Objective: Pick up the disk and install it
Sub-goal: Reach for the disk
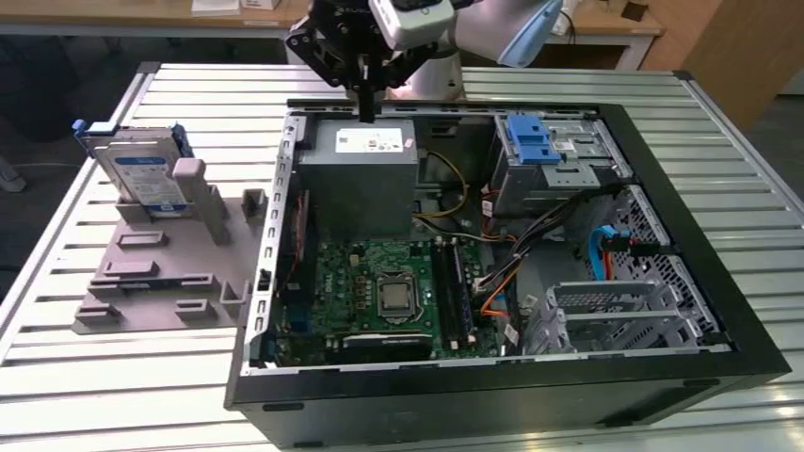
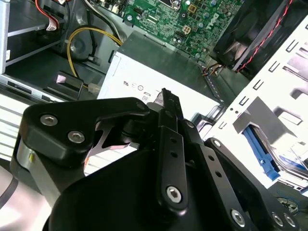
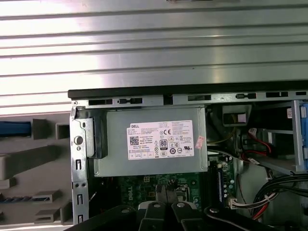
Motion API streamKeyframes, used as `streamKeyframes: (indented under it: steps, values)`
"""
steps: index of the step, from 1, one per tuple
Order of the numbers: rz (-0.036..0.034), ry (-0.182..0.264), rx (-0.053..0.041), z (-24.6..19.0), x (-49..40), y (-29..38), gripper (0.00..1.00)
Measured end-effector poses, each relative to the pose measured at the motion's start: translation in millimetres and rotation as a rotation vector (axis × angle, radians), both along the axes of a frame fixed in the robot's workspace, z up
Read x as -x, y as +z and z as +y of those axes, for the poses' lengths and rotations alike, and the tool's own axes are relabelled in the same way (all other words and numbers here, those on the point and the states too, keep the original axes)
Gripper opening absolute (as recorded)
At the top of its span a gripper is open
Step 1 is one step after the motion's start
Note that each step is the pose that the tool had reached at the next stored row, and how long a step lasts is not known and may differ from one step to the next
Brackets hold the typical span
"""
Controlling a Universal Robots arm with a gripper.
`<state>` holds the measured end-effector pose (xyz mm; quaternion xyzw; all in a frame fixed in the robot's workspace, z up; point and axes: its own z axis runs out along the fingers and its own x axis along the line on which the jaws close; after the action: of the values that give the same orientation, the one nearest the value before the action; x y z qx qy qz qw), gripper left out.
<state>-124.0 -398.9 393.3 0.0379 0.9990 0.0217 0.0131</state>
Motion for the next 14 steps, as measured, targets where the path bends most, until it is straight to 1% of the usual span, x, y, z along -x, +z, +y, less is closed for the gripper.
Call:
streamKeyframes:
  steps: [14]
  values:
    - [0.0003,0.0,0.0,0.0,3.9,-0.3,0.11]
